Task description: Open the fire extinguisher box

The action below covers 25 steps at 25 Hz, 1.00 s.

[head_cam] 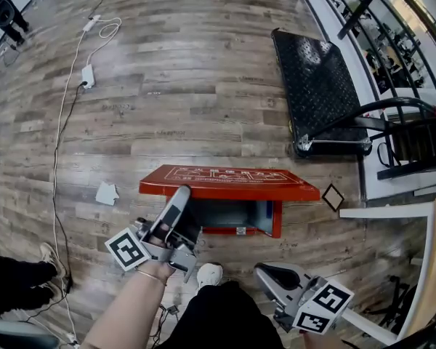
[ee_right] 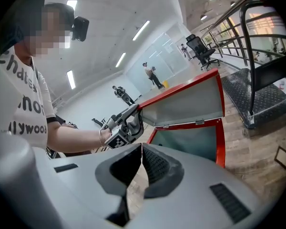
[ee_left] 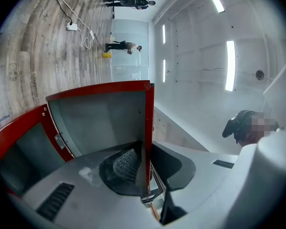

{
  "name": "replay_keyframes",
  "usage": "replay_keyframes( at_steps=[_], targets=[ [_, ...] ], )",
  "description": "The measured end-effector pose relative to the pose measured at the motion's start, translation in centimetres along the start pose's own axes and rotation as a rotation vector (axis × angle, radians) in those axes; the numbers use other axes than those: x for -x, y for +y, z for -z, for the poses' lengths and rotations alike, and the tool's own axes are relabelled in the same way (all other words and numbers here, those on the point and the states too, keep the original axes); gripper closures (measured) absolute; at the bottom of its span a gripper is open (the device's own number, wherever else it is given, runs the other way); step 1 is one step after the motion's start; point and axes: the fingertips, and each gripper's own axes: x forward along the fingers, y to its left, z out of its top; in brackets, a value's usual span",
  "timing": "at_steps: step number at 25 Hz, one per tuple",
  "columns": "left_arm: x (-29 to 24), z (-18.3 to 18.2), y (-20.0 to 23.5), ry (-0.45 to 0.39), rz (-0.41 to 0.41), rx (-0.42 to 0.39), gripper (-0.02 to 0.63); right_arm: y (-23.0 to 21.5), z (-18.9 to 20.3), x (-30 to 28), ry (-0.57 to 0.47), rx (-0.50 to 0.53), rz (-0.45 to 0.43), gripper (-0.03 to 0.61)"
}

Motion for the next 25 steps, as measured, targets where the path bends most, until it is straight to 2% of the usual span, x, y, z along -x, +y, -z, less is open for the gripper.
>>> replay_keyframes(
  at_steps=[7,19,21,25],
  targets=[
    [-1.6,-1.4,-0.2,-0.036,-0.048,-0.012,0.552,-0.3,-2.0,-0.9,-0.017,0.073,0.014,0.568],
    [-4.4,-3.1,0.4,-0.117,-0.164,-0.043,0.554,-4.6,-5.3,-1.7,-0.039,-0.013,-0.099,0.568],
    [-4.9,-3.5,0.3,-0.141,-0.162,-0.058,0.577,-6.0,-5.9,-1.7,-0.045,-0.027,-0.103,0.568],
    [-5.6,-4.0,0.6,-0.155,-0.174,-0.072,0.58,-8.0,-7.3,-1.5,-0.059,-0.048,-0.098,0.568]
  ],
)
